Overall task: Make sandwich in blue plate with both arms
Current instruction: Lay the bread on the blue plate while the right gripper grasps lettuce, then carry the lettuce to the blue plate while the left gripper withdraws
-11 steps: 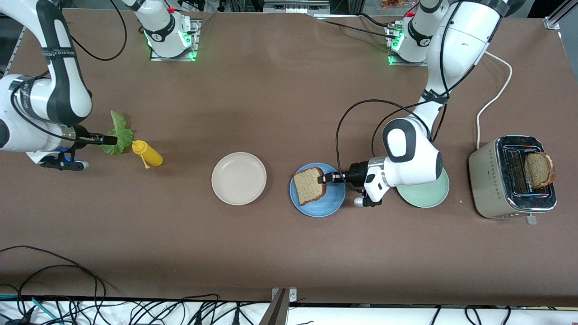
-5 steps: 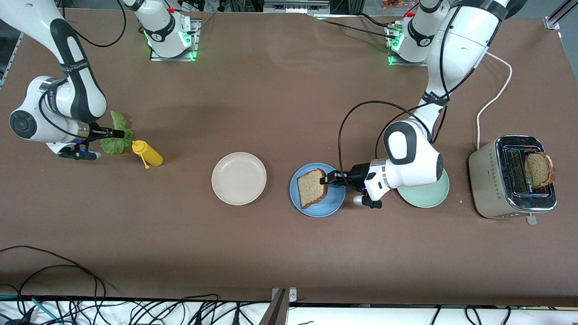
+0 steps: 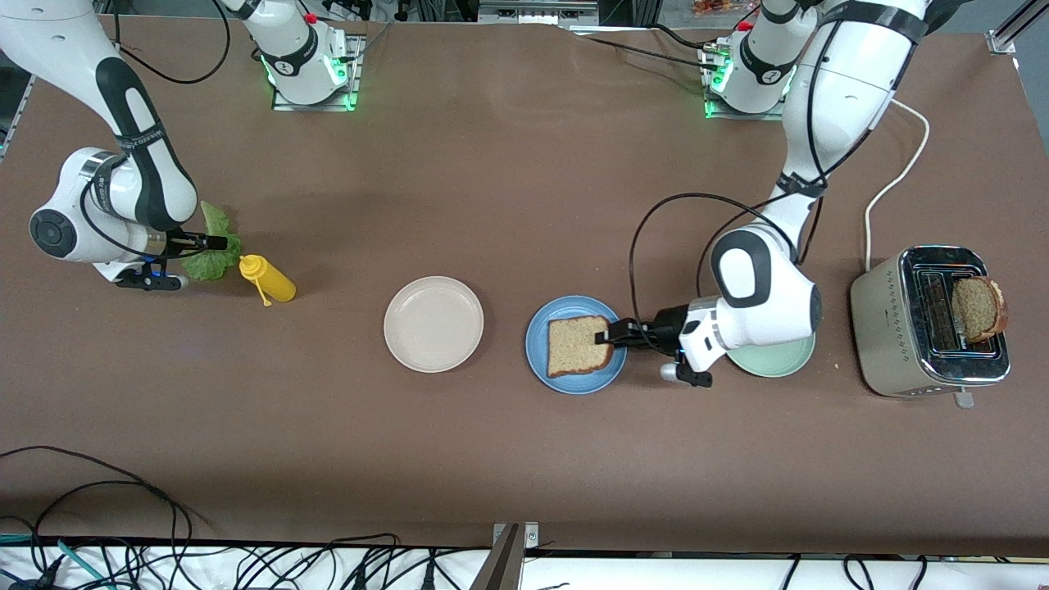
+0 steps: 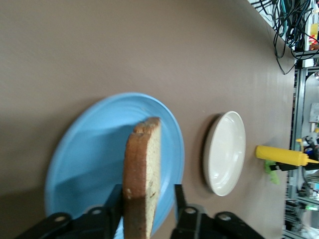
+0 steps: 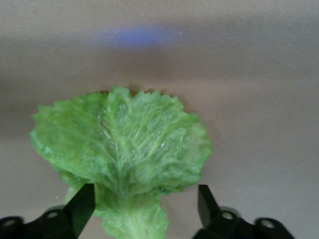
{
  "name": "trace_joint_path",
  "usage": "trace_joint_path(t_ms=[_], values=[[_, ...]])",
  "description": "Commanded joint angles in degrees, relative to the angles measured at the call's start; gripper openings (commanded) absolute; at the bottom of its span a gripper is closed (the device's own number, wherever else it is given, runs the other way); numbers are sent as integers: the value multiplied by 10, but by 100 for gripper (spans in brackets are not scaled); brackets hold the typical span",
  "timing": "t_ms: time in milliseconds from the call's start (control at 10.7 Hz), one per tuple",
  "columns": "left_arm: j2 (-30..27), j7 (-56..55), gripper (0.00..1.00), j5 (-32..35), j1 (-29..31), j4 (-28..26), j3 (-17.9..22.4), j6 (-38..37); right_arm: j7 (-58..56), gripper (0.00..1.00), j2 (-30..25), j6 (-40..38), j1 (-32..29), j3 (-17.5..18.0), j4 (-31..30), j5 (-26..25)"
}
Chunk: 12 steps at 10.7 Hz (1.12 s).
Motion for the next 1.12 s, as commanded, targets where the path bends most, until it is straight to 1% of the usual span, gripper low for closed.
trace_joint_path(t_ms=[0,93,187,280,373,466,560,653,746,840,1026], values=[[9,102,100,-24,19,5,16,-2,-11,42,-2,4,-5,2,-2,-6],[9,113,100,-24,19,2,23,-2,-16,25,-3,3,-6,2,-2,-6],[9,115,100,-23,19,0,33,-2,-17,11,-3,3,-6,2,-2,-6],[6,115,100,-23,20,-10,42,-2,-17,2,-3,0,-6,2,-1,-5],[-9,114,100,-23,24,-27,49,-2,-17,0,-4,-1,-5,2,-1,-5],[-44,113,100,-18,33,-54,61,-1,-17,0,-5,-2,-5,2,0,-4],[-81,111,100,1,42,-84,78,-5,-16,0,-6,-5,-5,3,2,-3],[-119,109,100,49,59,-118,79,-6,-15,0,-12,-23,-4,6,15,-3],[-145,106,100,104,75,-135,79,-7,-12,0,-22,-77,-2,13,39,-1],[-164,105,100,151,90,-141,79,-11,-9,0,-26,-141,0,21,77,1],[-197,84,100,233,110,-141,80,-42,-8,0,-29,-266,1,43,168,1]])
